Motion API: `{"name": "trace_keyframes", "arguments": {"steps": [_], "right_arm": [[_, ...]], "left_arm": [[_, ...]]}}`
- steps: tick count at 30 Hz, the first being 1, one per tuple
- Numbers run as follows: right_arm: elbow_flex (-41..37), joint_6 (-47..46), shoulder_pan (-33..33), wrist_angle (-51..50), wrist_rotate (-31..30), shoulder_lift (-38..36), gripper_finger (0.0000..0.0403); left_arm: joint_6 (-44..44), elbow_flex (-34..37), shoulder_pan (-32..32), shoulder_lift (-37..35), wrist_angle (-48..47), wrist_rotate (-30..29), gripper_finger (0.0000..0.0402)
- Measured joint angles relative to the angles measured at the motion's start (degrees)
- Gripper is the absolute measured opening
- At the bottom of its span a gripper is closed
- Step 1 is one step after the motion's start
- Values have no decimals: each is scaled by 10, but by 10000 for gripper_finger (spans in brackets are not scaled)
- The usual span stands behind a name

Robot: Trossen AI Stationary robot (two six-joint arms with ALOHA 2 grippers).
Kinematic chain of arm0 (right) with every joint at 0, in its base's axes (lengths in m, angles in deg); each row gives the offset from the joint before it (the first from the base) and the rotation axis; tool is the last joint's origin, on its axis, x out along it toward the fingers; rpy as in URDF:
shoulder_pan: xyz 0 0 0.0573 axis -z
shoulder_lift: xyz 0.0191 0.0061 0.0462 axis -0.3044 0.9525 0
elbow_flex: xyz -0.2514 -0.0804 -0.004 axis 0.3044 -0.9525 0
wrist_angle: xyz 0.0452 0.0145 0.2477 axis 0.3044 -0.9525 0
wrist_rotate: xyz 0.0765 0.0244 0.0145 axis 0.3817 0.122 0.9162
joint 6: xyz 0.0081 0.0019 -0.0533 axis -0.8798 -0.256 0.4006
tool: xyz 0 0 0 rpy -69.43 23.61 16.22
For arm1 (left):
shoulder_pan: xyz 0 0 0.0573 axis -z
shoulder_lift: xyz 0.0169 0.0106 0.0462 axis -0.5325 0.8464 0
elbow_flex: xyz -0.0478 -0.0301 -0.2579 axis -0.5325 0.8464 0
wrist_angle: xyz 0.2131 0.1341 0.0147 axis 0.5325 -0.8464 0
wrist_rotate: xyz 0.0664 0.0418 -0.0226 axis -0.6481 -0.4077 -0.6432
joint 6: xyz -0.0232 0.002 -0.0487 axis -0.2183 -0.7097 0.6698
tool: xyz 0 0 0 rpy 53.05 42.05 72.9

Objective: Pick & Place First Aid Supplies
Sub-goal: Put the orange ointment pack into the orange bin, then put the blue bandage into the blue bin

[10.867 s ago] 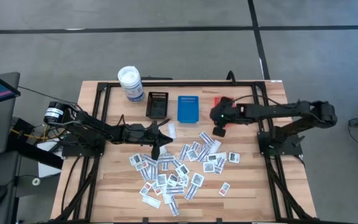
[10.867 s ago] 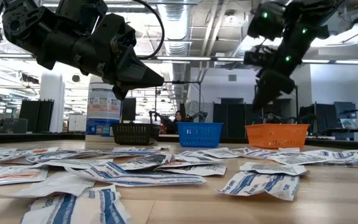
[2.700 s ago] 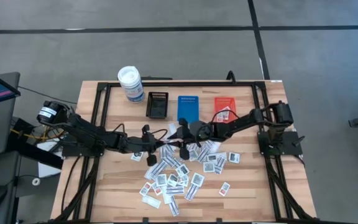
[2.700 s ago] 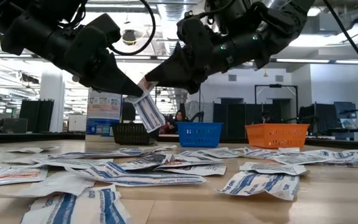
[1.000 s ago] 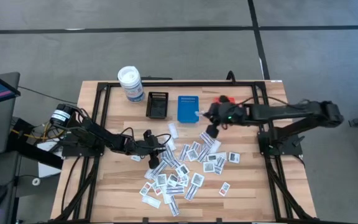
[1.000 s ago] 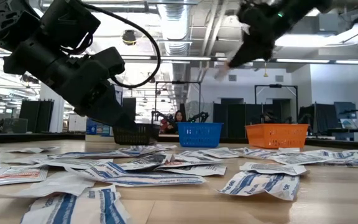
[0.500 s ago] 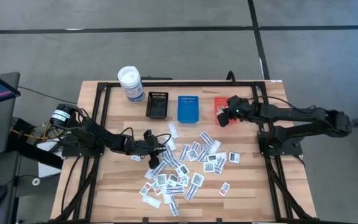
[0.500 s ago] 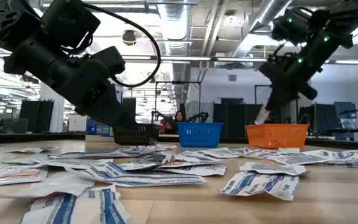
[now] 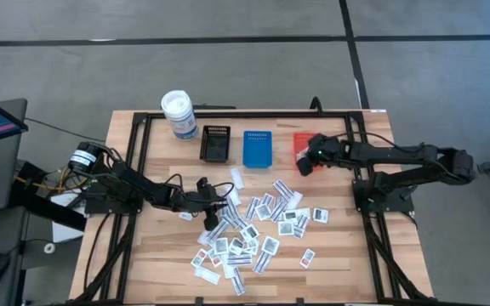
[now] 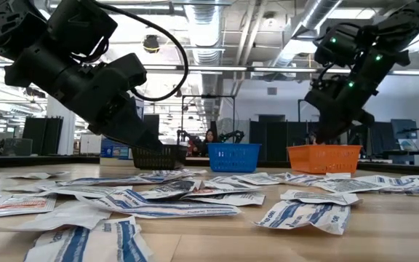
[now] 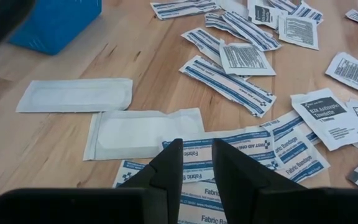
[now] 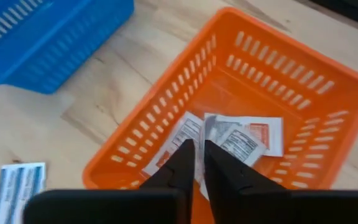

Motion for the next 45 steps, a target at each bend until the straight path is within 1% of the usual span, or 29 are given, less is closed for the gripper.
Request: {"name": "trace_keyframes", "arguments": {"steps": [6, 12, 15, 18, 22, 26, 33, 37, 45], "right_arm": [[22, 67, -16, 2, 8, -1, 77], [60, 81, -44, 16, 7, -1, 97], [62, 81, -65, 56, 7, -1, 99], [62, 81, -88, 83, 8, 4, 98], [62, 81, -114, 95, 8, 5, 98], [62, 80, -130, 100, 8, 5, 98], [62, 80, -143, 128, 8, 5, 98], [62, 80, -143, 132, 8, 5, 98], [62, 80, -142, 132, 8, 5, 98]], "left_arm": [[25, 0, 1, 0, 3, 0, 86], [25, 0, 0, 0, 3, -4, 86], [25, 0, 0, 0, 3, -8, 86], [25, 0, -1, 0, 3, -30, 91], [31, 0, -17, 3, 4, -37, 106], [33, 0, -23, 29, 7, -31, 120], [43, 0, -23, 71, 23, -29, 123], [50, 0, -22, 71, 34, -13, 118], [61, 0, -21, 67, 58, -6, 116]]}}
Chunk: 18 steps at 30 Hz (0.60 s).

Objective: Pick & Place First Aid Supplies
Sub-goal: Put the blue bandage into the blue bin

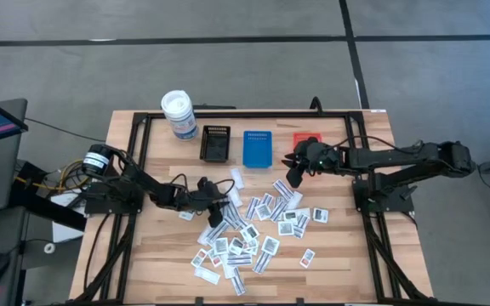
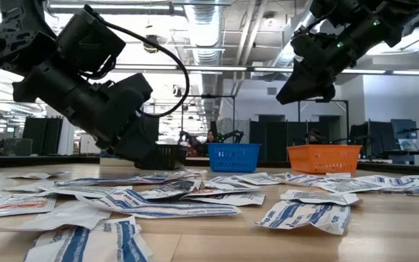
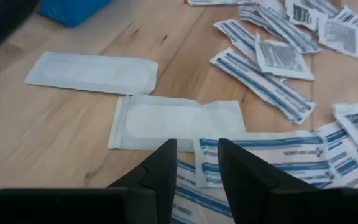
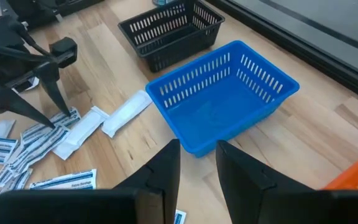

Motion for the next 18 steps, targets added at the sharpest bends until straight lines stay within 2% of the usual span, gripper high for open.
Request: {"name": "trace_keyframes", "arguments": {"steps": [4, 18], "right_arm": [[0, 0, 0, 0, 0, 0, 98], [0, 0, 0, 0, 0, 0, 98]], "left_arm": [[15, 0, 0, 0, 0, 21, 116], [0, 0, 0, 0, -1, 32, 98]]}}
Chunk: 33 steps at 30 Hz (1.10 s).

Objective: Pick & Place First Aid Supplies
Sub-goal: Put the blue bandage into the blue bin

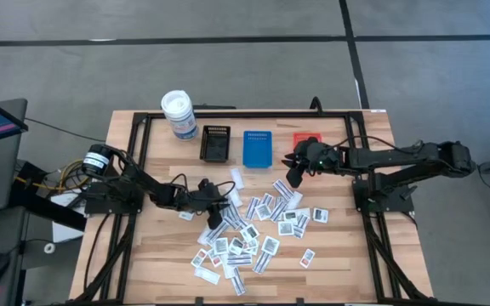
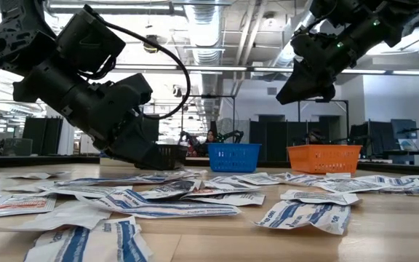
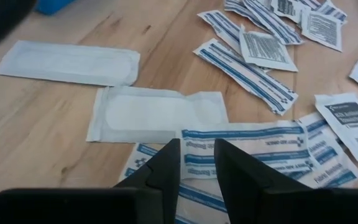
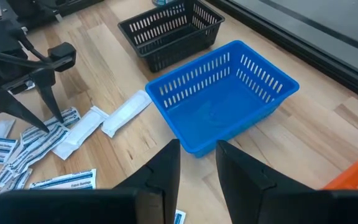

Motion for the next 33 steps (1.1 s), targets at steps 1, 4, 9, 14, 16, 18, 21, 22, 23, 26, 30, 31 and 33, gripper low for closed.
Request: {"name": "trace_keyframes", "arguments": {"steps": [1, 4, 9, 14, 16, 18, 21, 22, 23, 26, 30, 31, 33], "right_arm": [[0, 0, 0, 0, 0, 0, 98], [0, 0, 0, 0, 0, 0, 98], [0, 0, 0, 0, 0, 0, 98], [0, 0, 0, 0, 0, 0, 98], [0, 0, 0, 0, 0, 0, 98], [0, 0, 0, 0, 0, 0, 98], [0, 0, 0, 0, 0, 0, 98], [0, 0, 0, 0, 0, 0, 98], [0, 0, 0, 2, 0, 0, 98], [0, 0, 0, 22, 0, 4, 98], [-1, 0, -11, 84, 13, 37, 98], [0, 0, -13, 106, 31, 50, 98], [0, 0, -17, 163, 77, 88, 98]], "left_arm": [[0, 0, 0, 0, 0, 1, 97], [0, 0, 0, 0, 0, 1, 97], [2, 0, 0, 23, 6, -3, 97], [8, -2, 0, 54, 22, -14, 95], [5, -2, 0, 57, 25, -19, 86], [-9, -2, 0, 57, 25, -20, 66], [-16, -1, 0, 54, 21, -22, 19], [-16, -1, -1, 52, 23, -24, 10], [-19, -1, 0, 49, 25, -29, 8], [-54, 3, 0, 34, 32, -38, 8], [-113, 1, 0, -11, 50, -55, 5], [-126, 1, 0, -23, 50, -59, 5], [-156, 1, 0, -45, 49, -64, 6]]}}
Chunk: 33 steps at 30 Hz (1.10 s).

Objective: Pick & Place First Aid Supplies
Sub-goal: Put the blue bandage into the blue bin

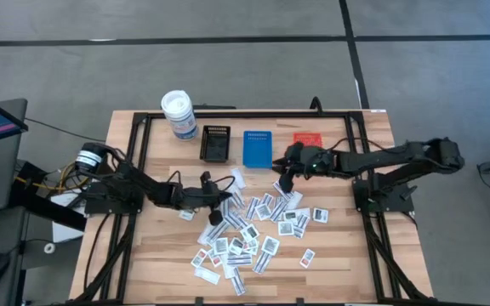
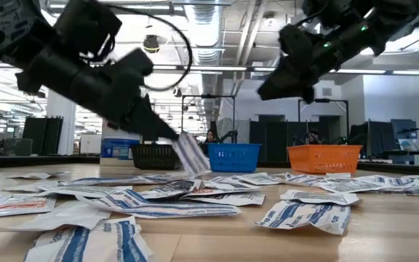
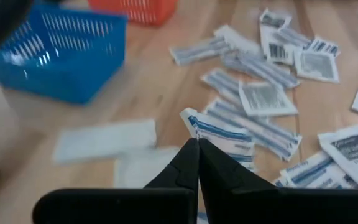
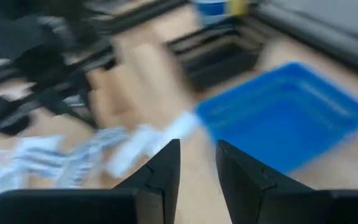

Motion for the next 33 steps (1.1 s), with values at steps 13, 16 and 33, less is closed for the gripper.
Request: {"name": "trace_keyframes", "arguments": {"steps": [13, 16, 33], "right_arm": [[82, 30, -3, 235, 175, 246, 98], [121, 34, -6, 234, 212, 284, 98], [168, 34, -5, 198, 226, 317, 63]], "left_arm": [[-85, 0, 0, -78, 5, -44, 6], [-84, 0, 0, -78, 5, -44, 5], [-83, 0, 0, -78, 13, -45, 7]]}}
